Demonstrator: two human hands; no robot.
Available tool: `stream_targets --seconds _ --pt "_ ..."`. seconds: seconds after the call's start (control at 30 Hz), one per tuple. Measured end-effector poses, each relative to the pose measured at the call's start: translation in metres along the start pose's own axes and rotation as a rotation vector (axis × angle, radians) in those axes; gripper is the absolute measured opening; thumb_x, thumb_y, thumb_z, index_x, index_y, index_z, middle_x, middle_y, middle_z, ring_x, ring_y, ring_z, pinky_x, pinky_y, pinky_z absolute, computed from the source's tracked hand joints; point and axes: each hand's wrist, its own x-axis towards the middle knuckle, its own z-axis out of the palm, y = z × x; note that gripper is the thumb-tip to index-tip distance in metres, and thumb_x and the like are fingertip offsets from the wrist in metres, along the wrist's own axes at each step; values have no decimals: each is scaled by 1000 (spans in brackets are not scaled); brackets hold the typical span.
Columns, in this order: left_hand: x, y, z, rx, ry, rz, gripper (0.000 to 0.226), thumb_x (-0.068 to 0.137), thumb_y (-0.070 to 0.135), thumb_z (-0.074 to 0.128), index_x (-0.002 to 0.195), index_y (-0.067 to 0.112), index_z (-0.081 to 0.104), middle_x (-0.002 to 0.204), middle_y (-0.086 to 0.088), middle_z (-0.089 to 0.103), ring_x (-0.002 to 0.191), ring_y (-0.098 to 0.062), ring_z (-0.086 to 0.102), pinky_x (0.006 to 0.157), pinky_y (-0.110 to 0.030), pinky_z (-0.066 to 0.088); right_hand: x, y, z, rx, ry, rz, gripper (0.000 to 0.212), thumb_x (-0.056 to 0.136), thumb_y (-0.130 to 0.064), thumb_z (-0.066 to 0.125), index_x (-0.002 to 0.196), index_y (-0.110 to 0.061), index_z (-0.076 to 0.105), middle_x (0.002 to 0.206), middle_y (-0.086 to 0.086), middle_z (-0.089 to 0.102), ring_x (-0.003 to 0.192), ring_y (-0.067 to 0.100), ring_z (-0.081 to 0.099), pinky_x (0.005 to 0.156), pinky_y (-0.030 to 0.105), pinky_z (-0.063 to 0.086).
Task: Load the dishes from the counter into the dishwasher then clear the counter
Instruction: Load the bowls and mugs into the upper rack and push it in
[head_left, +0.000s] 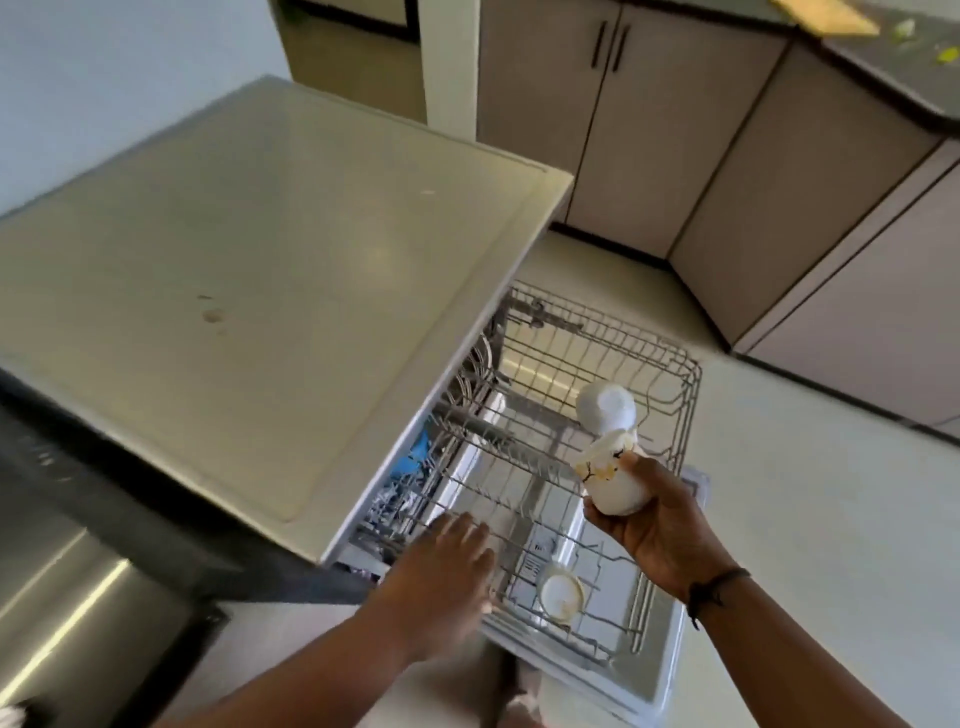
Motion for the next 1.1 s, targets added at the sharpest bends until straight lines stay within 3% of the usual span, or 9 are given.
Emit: stream_targets --seconds 0.03,0.1,0.23,0.3,0.37,0.47,0.63,0.87,1.1 --pt "5 -3 1 29 5 -4 50 96 43 35 139 16 42 154 -8 31 145 -29 20 117 -48 5 11 3 -14 -39 31 20 72 65 -36 78 127 -10 53 119 20 64 97 28 65 69 36 57" --pt "7 -8 -9 48 105 2 48 92 44 41 131 20 53 145 -6 46 139 -26 33 117 -49 19 31 12 -37 -130 68 70 87 52 -42 86 126 -12 53 122 19 62 103 32 63 71 37 57" --pt "14 -33 -55 91 506 -200 62 87 42 47 143 14 40 151 -13 34 140 -33 29 115 -51 18 62 32 -58 -512 103 112 69 64 -39 84 118 -14 50 117 17 60 96 29 65 68 35 57" --pt "26 -55 -69 135 483 -390 73 86 43 49 148 12 27 154 -17 26 141 -36 22 116 -52 12 74 44 -60 -804 108 96 56 72 -33 82 114 -18 48 112 11 57 92 22 61 63 25 52" --pt "40 -69 -70 111 380 -499 81 83 36 62 149 6 24 153 -23 25 141 -41 23 115 -53 17 84 57 -60 -1109 46 59 60 71 -36 82 117 -21 46 114 5 52 94 18 55 65 18 45" --pt "50 -78 -64 108 312 -524 87 79 23 69 148 2 22 151 -27 27 138 -44 28 112 -54 25 91 73 -49 -1408 -25 38 73 67 -44 80 126 -24 40 115 0 43 98 20 52 79 29 50" --pt "50 -80 -62 138 310 -534 88 79 14 66 150 3 15 153 -24 23 141 -42 24 114 -49 17 94 92 -26 -1730 -155 -115 78 72 -48 71 135 -23 32 132 5 41 117 27 45 95 39 48" --pt "49 -78 -60 146 319 -532 87 84 14 58 150 7 3 156 -22 15 144 -39 16 115 -45 7 108 126 -12 -2158 -539 -335 65 83 -29 65 138 -21 32 137 7 38 120 32 43 95 43 48" --pt "50 -76 -62 101 347 -511 77 87 20 36 151 8 -7 159 -20 2 146 -37 3 118 -45 5 119 136 -9 -2321 -664 -313 64 85 -21 63 139 -16 30 137 9 37 121 32 41 98 43 44"
